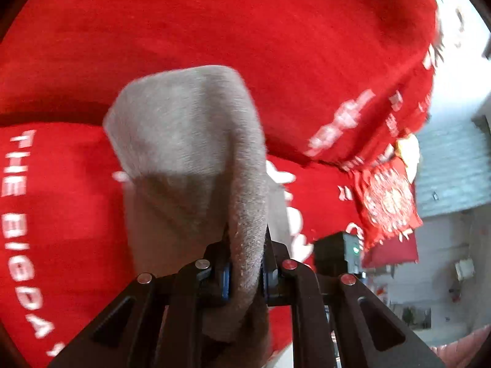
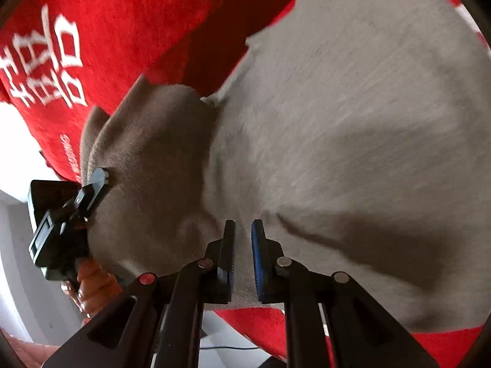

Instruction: Fold small clothes

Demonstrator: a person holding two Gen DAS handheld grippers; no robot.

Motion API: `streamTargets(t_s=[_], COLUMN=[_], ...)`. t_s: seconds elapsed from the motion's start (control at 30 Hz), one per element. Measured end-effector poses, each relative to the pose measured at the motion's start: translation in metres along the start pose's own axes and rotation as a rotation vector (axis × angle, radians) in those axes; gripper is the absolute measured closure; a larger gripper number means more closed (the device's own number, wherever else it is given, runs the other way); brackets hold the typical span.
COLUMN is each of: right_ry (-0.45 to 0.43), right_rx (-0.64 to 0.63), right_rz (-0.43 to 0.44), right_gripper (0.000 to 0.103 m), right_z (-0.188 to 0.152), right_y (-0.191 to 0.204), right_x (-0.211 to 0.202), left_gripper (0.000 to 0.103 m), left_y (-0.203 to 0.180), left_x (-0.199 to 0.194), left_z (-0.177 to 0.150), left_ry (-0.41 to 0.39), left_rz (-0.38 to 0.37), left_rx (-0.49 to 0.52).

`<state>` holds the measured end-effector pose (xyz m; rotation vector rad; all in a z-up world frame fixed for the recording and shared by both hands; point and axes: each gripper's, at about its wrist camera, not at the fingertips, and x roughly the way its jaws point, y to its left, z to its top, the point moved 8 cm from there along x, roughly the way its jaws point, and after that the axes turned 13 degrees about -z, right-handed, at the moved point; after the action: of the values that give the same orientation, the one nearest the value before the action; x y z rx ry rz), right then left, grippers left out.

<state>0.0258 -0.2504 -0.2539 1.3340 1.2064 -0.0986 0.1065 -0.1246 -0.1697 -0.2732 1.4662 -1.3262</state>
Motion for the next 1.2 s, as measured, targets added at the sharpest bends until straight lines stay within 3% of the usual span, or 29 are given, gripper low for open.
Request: streamTargets(t_s=[0.07, 0.3, 0.5, 0.6, 0.67, 0.7, 0.73, 0.77, 0.8, 0.83, 0.97, 1.2], right_ry=[-0.017, -0.024, -0.007, -0.010, -0.016, -0.022, -0.027, -0.031, -0.032, -0.031, 0.000, 0.088], right_rx=[0.034, 0.187, 0.254, 0.308, 0.354, 0.375, 0.396, 0.414, 0.429, 0.437, 0.431, 0.196], right_rz=[0.010, 0.081, 0.157, 0.213, 0.270, 0.307, 0.342, 0.369, 0.389, 0.397, 0.382, 0.185], right_gripper=[0.089, 0.088, 0.085, 0.074, 0.059, 0.054, 0.046, 0.040, 0.039, 0.035, 0.032, 0.031], right_z=[0.007, 0.024, 0.022, 0.025, 0.028, 0.029, 0.031, 0.032, 0.034, 0.036, 0.040, 0.041], right_y=[-0.015, -0.068, -0.079, -0.084, -0.084, -0.086, -0.088, -0.088, -0.089, -0.091, -0.093, -0.046], right_x=[-0.011, -0.023, -0.023, -0.027, -0.030, -0.034, -0.038, -0.040, -0.043, -0.044, -0.045, -0.028], left_gripper=[0.088, 0.088, 0.087, 0.087, 0.086, 0.079, 0.048, 0.011, 0.001, 0.000, 0.000, 0.000], left_y=[-0.019, -0.010, -0.019, -0.038, -0.042, -0.043, -0.044, -0.045, -0.046, -0.046, -0.022, 0.062], left_x=[0.053, 0.150, 0.164, 0.165, 0.153, 0.144, 0.136, 0.123, 0.110, 0.096, 0.060, 0.012], left_z=[-0.005, -0.031, -0.043, -0.042, -0.037, -0.034, -0.031, -0.027, -0.024, -0.020, -0.014, -0.024], left_ry=[0.046, 0.175, 0.202, 0.206, 0.189, 0.172, 0.151, 0.107, 0.061, 0.016, -0.035, -0.030], left_rz=[0.006, 0.105, 0.228, 0.295, 0.320, 0.338, 0.354, 0.385, 0.421, 0.450, 0.534, 0.716], left_rx=[0.022, 0.031, 0.119, 0.198, 0.211, 0.212, 0.213, 0.219, 0.227, 0.235, 0.168, 0.044])
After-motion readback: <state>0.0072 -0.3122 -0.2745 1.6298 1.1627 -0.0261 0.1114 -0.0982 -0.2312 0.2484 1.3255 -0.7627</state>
